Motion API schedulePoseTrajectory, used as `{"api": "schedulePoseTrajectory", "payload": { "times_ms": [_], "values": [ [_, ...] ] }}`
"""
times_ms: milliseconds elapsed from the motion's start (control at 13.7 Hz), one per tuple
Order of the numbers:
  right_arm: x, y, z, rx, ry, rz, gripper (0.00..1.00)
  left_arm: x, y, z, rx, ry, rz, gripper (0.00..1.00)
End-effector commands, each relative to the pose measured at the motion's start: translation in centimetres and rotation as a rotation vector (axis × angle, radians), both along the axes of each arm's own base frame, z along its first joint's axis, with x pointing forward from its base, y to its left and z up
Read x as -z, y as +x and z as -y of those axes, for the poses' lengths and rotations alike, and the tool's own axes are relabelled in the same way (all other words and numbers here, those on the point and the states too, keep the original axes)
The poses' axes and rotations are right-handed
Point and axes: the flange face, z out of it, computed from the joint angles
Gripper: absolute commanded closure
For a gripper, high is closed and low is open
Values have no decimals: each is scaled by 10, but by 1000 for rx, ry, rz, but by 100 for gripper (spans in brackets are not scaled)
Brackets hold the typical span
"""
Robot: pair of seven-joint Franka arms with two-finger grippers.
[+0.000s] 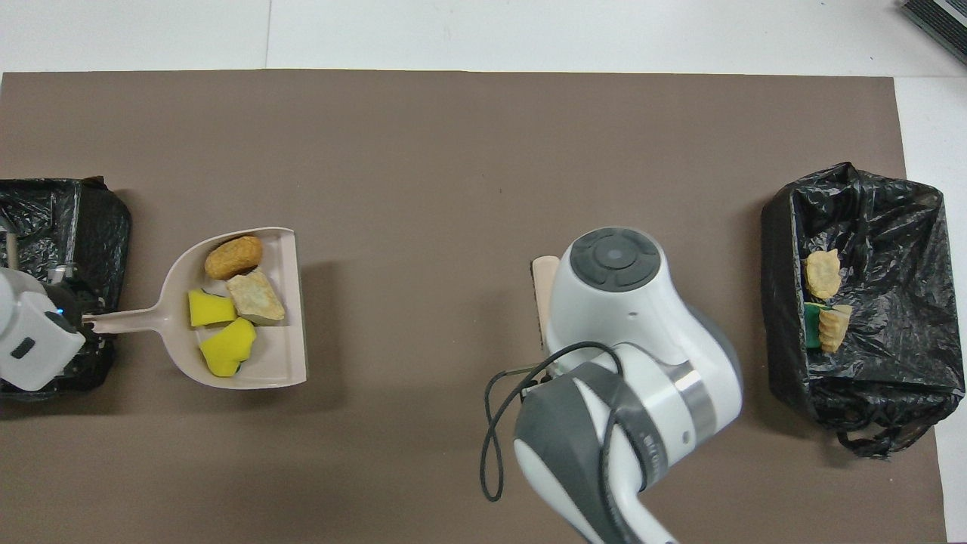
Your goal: Sweep and dump trash in bin
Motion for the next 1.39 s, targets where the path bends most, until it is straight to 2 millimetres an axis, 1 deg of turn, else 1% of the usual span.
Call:
{"api": "schedulePoseTrajectory", "payload": {
  "times_ms": [0,73,146,219,292,365,438,511,584,657,730,877,950,1023,1096,1169,1315],
  "values": [
    [19,-26,-50,69,23,-14,100,-19,14,-39,-38,9,39,100],
    [33,-42,-79,70,8,-14,100,-23,13,-62,-77,13,52,100],
    [49,-56,-104,91,-8,-8,100,-28,15,-82,-110,19,65,100],
    [62,-68,-121,99,-19,-5,100,-34,15,-106,-151,25,78,100],
    [69,-75,-134,104,-11,9,100,-39,13,-126,-185,30,83,100],
    [75,-79,-140,108,-13,11,100,-41,8,-143,-208,35,87,100],
    [83,-87,-148,98,-19,5,100,-45,3,-164,-188,55,92,100],
    [90,-92,-151,85,-27,-2,100,-52,1,-187,-184,76,106,100],
    [95,-95,-150,75,-40,-6,100,-61,4,-210,-203,87,125,100],
    [96,-96,-148,64,-49,-18,100,-72,6,-232,-220,99,143,100],
    [97,-96,-146,61,-55,-26,100,-79,8,-251,-193,143,142,100],
    [100,-98,-144,65,-61,-39,100,-89,20,-274,-118,273,114,100],
    [100,-98,-144,69,-61,-42,97,-94,26,-281,-102,324,105,100],
    [99,-95,-142,69,-58,-40,1,-99,31,-287,-82,374,93,100],
    [96,-93,-144,58,-54,-36,0,-102,33,-290,-58,421,75,100],
    [91,-88,-142,52,-61,-42,0,-102,35,-289,-28,470,51,100],
    [71,-57,-124,75,-47,-47,0,-103,40,-281,19,535,13,100]
  ]
}}
